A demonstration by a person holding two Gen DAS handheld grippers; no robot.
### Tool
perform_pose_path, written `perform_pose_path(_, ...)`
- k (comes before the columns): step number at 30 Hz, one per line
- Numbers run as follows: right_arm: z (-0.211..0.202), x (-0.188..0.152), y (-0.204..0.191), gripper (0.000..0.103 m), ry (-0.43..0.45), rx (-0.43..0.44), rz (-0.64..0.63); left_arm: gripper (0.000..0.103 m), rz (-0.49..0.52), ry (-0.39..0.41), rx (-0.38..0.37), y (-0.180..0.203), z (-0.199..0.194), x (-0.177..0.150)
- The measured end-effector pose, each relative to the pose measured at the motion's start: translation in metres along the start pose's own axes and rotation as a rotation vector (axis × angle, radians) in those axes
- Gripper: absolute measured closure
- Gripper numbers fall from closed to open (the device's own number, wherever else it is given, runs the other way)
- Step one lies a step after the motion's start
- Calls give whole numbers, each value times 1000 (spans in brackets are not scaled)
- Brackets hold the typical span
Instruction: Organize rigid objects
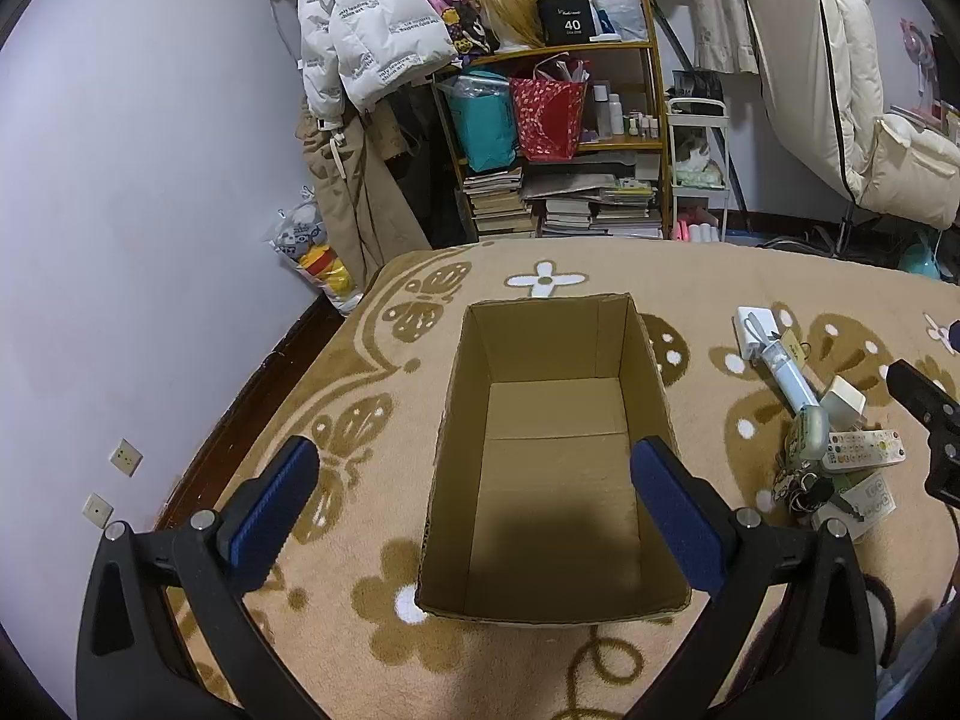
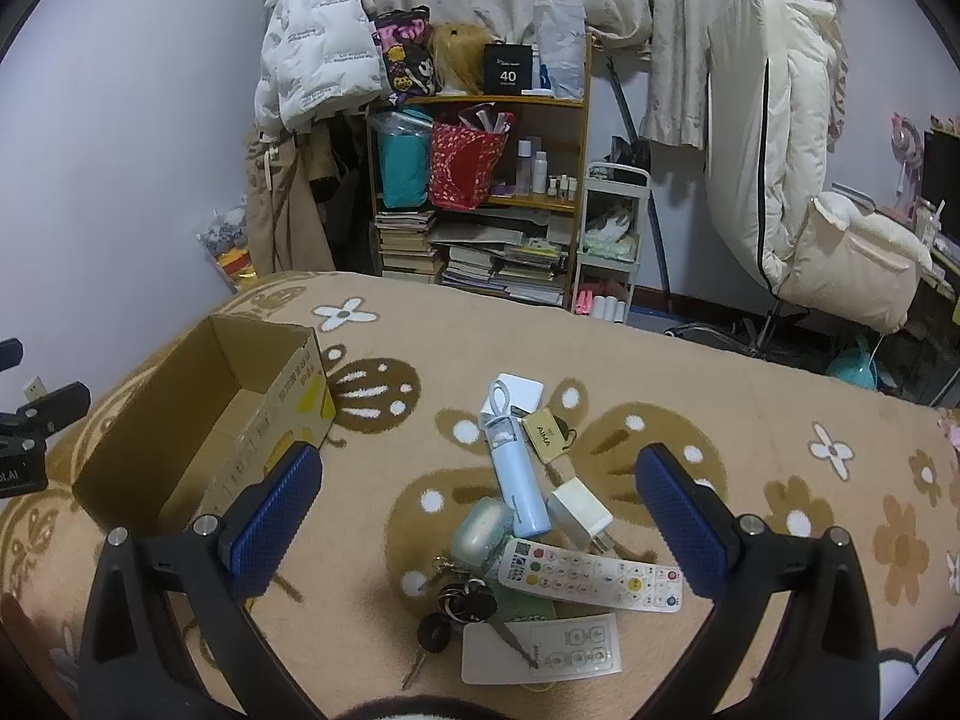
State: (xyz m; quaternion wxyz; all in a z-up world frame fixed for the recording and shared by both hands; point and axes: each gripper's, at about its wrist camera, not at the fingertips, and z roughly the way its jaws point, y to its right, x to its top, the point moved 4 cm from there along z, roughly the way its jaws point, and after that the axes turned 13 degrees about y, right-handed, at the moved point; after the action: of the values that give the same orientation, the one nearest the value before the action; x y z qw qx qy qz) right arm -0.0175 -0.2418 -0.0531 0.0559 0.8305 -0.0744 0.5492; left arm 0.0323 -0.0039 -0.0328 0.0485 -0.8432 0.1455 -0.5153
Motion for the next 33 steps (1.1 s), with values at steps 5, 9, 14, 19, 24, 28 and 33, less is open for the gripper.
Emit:
perform_pose_path(5, 1, -2, -1, 0, -6, 9, 16, 0, 4, 0, 1, -1, 0, 0)
perform_pose_path(9, 2, -3, 0, 0, -7, 5, 21, 0, 10, -1, 3, 1, 0, -2)
perform_pose_path(14, 2, -4, 0, 0, -9, 7, 21, 0, 11, -4, 2, 2, 1, -2)
perform_pose_path(19, 2, -4, 1, 0, -9, 9, 21, 0, 12, -9, 5, 2, 1, -3)
perform_pose_path(24, 2, -6, 2, 0, -12, 6, 22, 0, 13, -11, 4, 3, 1, -4)
perform_pose_path(28, 4, -10, 4, 0, -17, 6, 31, 0, 11, -13, 2, 3, 1, -4)
perform_pose_path(33, 4, -9, 4, 0, -18, 7, 28, 0, 11, -19, 5, 2, 3, -4)
